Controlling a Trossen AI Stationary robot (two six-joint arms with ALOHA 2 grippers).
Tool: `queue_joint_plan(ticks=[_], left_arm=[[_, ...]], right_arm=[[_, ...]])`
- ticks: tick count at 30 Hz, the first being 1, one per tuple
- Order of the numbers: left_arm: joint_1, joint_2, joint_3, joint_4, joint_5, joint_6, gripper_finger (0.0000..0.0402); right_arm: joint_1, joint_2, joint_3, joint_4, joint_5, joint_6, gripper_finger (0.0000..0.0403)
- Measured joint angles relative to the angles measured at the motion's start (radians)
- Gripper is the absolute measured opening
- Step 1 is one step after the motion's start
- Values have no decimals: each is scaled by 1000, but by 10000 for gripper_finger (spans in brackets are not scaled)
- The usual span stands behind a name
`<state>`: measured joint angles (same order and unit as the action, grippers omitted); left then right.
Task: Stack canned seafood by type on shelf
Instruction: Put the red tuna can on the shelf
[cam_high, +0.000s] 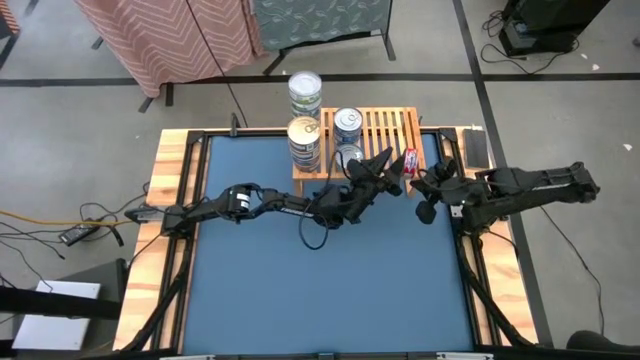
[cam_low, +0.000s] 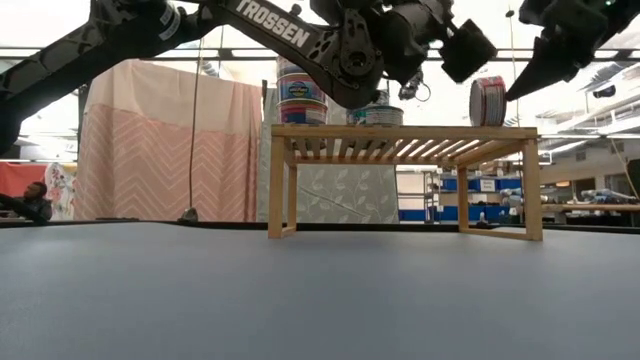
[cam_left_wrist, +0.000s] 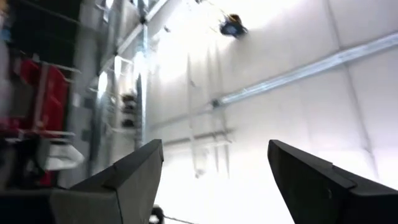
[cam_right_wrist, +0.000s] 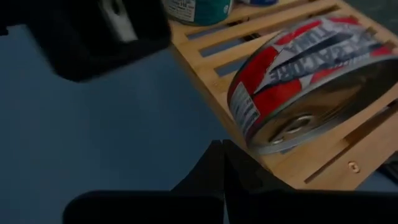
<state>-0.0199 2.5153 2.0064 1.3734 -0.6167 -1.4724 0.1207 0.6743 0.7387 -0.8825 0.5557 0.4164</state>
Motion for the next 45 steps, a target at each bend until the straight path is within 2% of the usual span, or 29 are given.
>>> queue_joint_plan(ticks=[6,10,15,19,21,24,27,32,37,42,45], left_arm=[[-34,0,0,178,72,68,296],[-60,-16,5,188,123,69,296],[-80,-44,21,189,169,66,296],[-80,-77,23,190,238,103,296],[-75,-96,24,191,278,132,296],[-70,-117,24,190,324,157,296],[-67,-132,24,191,348,187,296],[-60,-146,24,191,377,181,296],[-60,-146,24,192,377,156,296],[-60,-146,24,192,401,141,296],[-60,-147,24,193,410,126,296]], right_arm=[[-22,-3,0,78,5,-87,0],[-65,16,0,136,-13,-146,0],[-109,54,7,189,-108,-198,0],[-102,65,86,164,-193,-218,0],[-88,62,146,52,-220,-203,0],[-64,51,220,-149,-151,-154,0],[-55,30,257,-216,-74,-152,0],[-89,41,246,-192,-5,-226,0],[-133,109,231,-179,-8,-311,0],[-165,140,232,-80,-10,-403,0],[-202,155,232,-34,-49,-433,0]])
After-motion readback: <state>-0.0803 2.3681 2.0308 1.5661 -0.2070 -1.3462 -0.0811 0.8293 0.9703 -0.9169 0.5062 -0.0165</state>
